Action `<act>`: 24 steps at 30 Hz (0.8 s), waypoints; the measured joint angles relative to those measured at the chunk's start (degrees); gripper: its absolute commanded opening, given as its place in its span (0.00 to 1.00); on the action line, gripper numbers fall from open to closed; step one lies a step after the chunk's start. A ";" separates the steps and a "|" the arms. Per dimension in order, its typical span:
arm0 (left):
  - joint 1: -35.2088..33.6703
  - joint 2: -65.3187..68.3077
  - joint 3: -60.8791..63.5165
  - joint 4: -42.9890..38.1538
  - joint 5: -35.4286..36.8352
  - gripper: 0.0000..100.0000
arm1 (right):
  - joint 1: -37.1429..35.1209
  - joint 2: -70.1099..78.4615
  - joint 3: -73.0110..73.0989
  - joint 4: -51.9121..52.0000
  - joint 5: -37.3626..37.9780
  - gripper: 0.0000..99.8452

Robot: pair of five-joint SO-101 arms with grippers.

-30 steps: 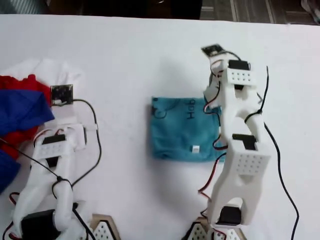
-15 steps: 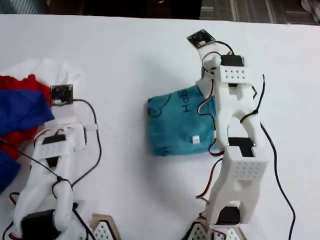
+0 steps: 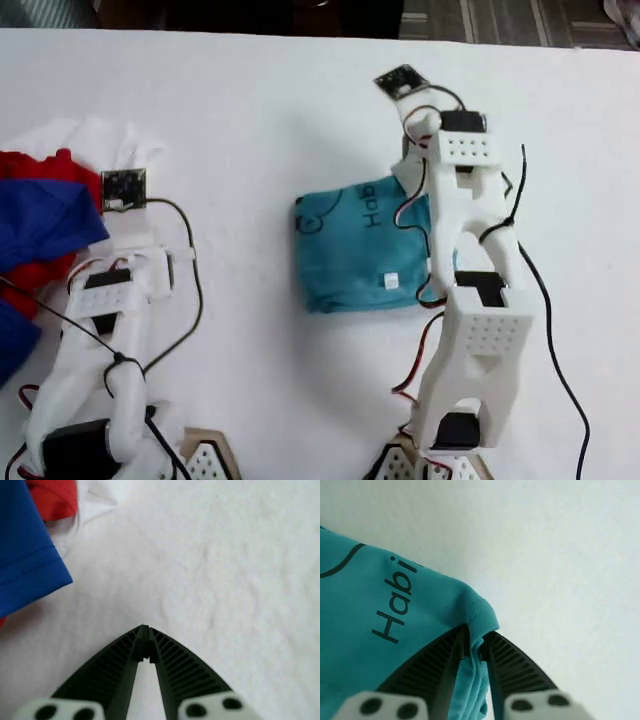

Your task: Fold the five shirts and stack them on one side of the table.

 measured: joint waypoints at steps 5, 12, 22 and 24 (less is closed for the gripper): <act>0.00 0.00 0.00 0.00 0.00 0.03 | 0.00 -5.10 -2.37 6.07 -4.31 0.20; 0.00 0.00 0.00 0.00 0.00 0.03 | 0.00 -5.63 -2.37 10.81 -4.75 0.18; 0.00 0.00 0.00 0.00 0.00 0.03 | -2.20 -5.71 2.46 17.58 -7.74 0.09; 0.00 0.00 0.00 0.00 0.00 0.03 | -1.85 -5.71 6.42 16.88 -8.18 0.13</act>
